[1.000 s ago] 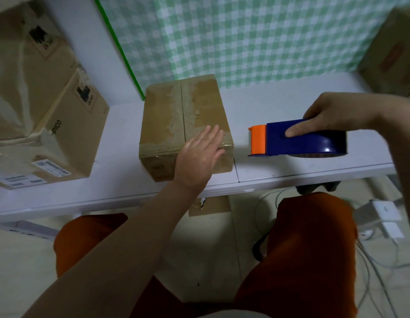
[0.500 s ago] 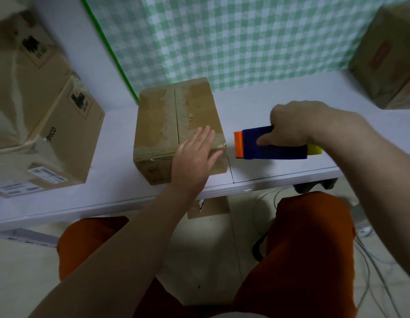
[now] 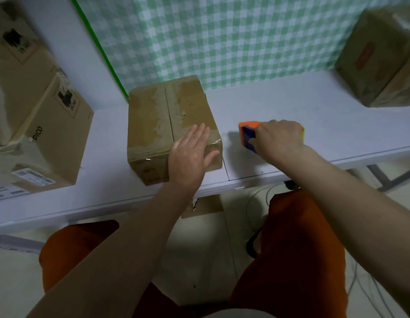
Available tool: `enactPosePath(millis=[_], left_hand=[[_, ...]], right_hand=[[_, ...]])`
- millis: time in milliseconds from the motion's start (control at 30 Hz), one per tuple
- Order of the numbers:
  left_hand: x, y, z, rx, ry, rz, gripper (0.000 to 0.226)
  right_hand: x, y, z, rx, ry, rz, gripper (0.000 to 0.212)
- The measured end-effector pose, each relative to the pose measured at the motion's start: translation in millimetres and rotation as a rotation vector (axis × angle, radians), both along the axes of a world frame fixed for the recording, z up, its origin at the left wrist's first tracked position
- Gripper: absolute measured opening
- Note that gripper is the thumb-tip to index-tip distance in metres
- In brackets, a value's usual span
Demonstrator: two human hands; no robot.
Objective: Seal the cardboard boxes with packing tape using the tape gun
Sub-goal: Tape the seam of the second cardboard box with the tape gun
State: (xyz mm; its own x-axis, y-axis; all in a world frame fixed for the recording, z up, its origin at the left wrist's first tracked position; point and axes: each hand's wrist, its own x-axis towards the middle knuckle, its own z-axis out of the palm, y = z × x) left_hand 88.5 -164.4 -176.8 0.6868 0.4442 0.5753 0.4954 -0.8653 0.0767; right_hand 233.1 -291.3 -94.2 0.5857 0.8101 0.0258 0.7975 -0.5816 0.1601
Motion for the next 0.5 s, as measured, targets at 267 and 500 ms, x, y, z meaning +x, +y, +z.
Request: enactPosePath(millis=[267, 500], left_hand=[[0, -3, 1, -0.058, 0.007, -0.011, 0.056], [1, 1, 0, -0.046, -0.028, -0.050, 0.055]], right_hand=[[12, 27, -63, 0.157, 0.283, -0.163, 0.036], [-27, 32, -59, 1.017, 0.267, -0.011, 0.027]])
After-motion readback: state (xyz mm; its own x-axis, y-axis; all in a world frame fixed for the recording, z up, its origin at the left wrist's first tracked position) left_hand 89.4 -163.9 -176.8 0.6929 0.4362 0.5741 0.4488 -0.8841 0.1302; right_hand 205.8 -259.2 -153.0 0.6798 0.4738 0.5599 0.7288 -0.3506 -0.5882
